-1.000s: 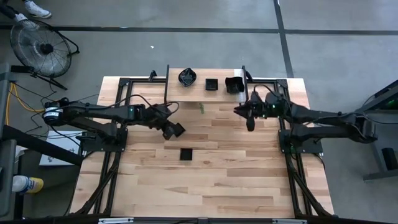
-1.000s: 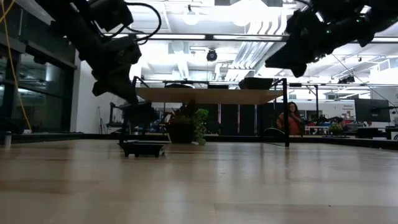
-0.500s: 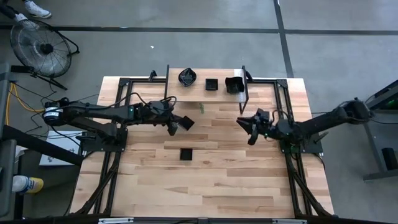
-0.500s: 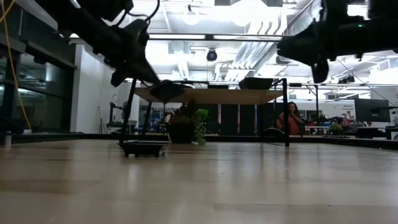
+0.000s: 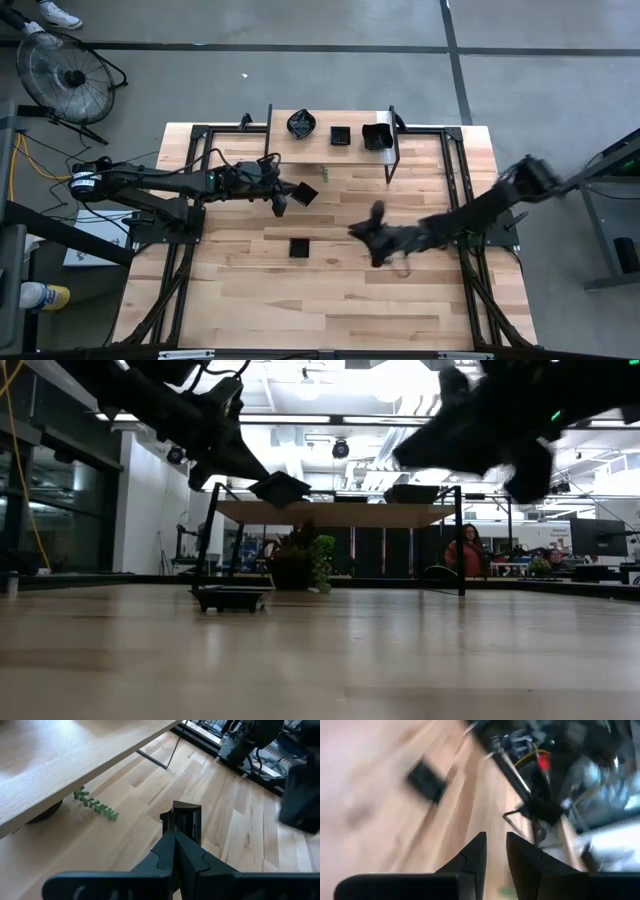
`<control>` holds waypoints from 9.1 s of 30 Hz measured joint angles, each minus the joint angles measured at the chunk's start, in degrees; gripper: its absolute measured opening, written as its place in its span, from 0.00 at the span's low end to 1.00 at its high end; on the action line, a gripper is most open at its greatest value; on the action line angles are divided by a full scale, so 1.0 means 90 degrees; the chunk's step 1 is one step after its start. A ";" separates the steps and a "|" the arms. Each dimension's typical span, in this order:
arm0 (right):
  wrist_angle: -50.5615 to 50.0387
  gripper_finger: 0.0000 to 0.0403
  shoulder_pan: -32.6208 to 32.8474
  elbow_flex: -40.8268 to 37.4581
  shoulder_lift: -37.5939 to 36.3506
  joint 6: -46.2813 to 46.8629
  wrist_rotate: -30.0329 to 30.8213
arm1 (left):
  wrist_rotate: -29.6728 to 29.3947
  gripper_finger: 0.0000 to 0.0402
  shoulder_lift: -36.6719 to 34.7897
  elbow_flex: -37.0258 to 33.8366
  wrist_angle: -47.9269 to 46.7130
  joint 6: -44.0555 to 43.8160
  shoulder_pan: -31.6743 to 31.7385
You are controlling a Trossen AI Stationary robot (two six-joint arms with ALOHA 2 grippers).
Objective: Pick & Place Mini shaped plates
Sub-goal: Stack the square plate on top of the other square plate on the shelf
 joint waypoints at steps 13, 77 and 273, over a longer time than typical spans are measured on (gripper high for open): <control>-0.0037 0.26 -0.0598 0.2440 0.2927 -0.3661 0.1183 | -0.0001 0.00 0.0002 -0.0002 0.0027 0.0055 0.0002; 0.0674 0.01 -0.1389 0.2778 0.3107 -0.5481 0.1429 | 0.0142 0.00 0.0005 -0.0005 0.0017 0.0231 0.0002; -1.0154 0.20 -0.2225 0.5058 0.0385 0.3351 -0.2328 | 0.0986 0.39 -0.0405 -0.0005 -0.2847 0.5889 -0.1785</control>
